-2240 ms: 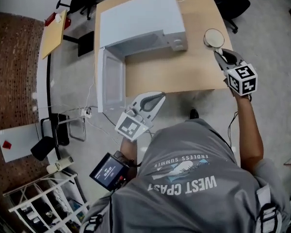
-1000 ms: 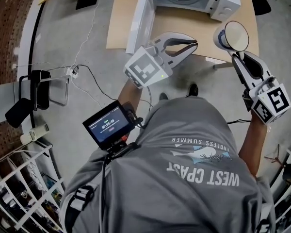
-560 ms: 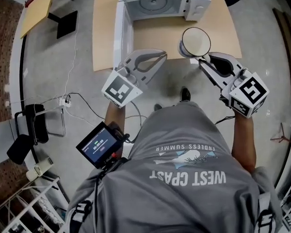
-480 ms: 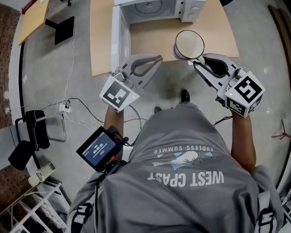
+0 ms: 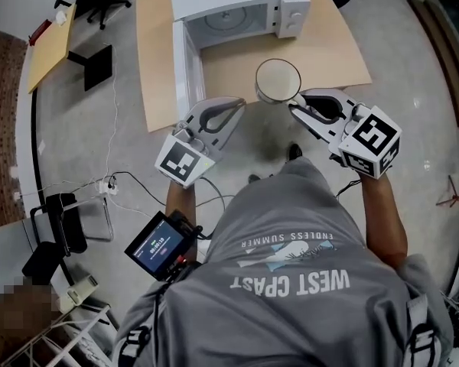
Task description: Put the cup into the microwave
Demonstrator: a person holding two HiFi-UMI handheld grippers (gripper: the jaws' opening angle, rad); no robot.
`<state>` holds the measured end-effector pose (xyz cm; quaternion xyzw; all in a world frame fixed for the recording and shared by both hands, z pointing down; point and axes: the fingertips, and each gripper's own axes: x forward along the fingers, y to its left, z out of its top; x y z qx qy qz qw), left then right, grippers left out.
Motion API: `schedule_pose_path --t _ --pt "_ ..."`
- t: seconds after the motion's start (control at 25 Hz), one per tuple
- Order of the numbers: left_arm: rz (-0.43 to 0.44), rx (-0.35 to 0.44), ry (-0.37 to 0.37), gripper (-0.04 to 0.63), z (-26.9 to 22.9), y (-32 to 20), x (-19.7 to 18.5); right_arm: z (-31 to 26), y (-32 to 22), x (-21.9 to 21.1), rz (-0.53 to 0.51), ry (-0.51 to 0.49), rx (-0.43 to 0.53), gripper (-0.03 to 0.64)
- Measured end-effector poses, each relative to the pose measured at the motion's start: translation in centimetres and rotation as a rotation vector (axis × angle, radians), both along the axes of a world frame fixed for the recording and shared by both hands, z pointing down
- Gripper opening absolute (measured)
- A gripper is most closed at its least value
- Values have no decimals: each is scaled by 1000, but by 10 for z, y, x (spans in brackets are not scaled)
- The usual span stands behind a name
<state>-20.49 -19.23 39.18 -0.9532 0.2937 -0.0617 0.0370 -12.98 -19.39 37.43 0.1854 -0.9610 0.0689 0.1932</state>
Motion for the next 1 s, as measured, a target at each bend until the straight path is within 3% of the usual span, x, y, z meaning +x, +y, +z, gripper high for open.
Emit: schedule_pose_path --t 0.36,0.64,1.0 --pt "6 -20 0 23 10 -3 3 14 -2 -6 -35 24 -22 72" --pt "-77 -58 13 23 20 -24 -9 31 -21 -9 -54 25 -51 72" --pt "-157 -80 34 23 46 -84 -20 56 -85 -16 -92 50 -89 72"
